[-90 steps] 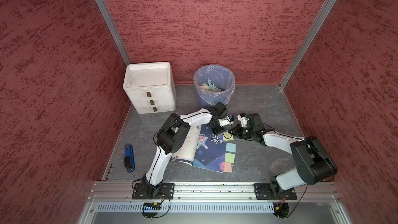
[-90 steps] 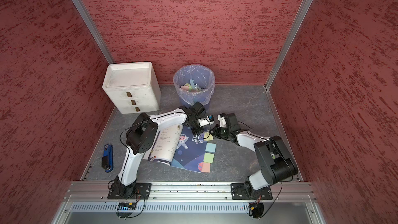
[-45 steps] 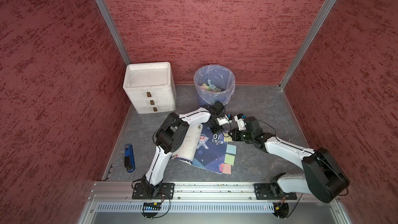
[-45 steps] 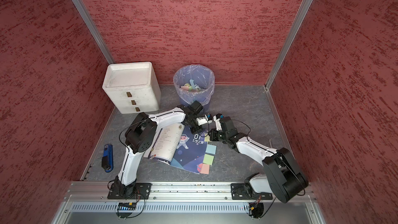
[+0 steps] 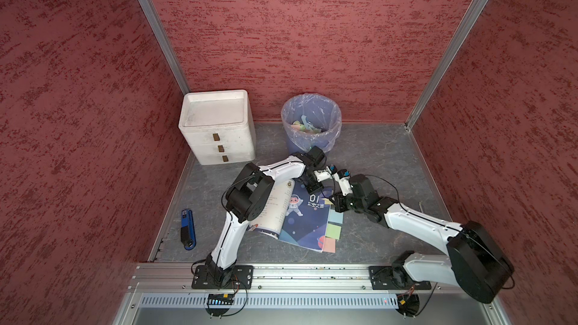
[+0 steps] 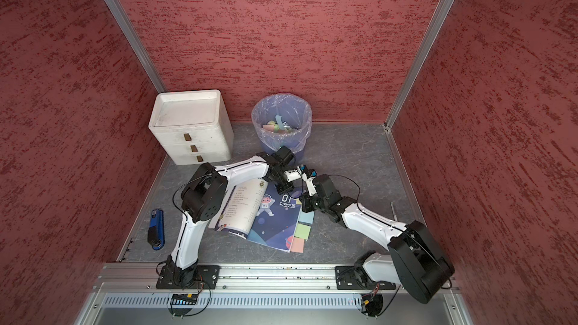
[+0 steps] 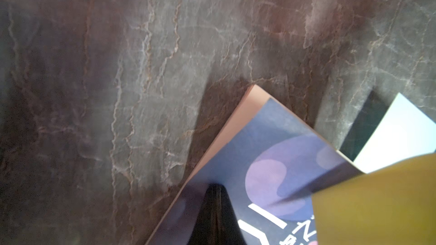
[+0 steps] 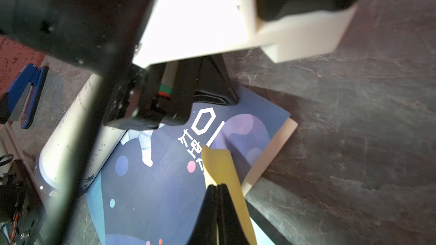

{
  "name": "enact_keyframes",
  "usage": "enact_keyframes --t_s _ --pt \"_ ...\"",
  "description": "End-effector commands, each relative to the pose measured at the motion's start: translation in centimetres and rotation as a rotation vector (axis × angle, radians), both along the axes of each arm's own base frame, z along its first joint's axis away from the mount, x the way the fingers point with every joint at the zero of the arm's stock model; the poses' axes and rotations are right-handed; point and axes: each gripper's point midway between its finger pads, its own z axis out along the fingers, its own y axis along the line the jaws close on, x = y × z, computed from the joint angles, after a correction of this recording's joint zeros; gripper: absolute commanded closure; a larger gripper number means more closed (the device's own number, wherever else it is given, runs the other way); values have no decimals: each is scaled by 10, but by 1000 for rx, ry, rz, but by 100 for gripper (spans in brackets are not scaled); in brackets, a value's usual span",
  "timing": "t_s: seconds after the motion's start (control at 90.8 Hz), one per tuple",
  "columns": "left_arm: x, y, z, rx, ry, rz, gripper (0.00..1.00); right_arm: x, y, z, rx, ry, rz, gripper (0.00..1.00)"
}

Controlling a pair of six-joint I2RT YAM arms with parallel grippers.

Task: Peel off the used sticky note
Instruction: Tear off the note from the book.

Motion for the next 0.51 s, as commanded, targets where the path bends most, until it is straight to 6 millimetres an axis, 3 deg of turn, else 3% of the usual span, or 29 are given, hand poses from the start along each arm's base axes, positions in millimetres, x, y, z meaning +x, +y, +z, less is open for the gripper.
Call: enact_keyframes --t_s 0.0,0.132,0.309,0.496 --pt "-6 22 -24 82 43 36 100 -9 1 13 -4 -42 37 100" --pt "-3 23 -21 76 42 44 100 -18 2 35 44 -58 45 100" --pt "-3 26 -5 35 59 58 100 -28 -15 73 67 -98 -11 100" --pt "-21 40 38 -60 153 65 99 -28 -47 149 77 -194 -161 100"
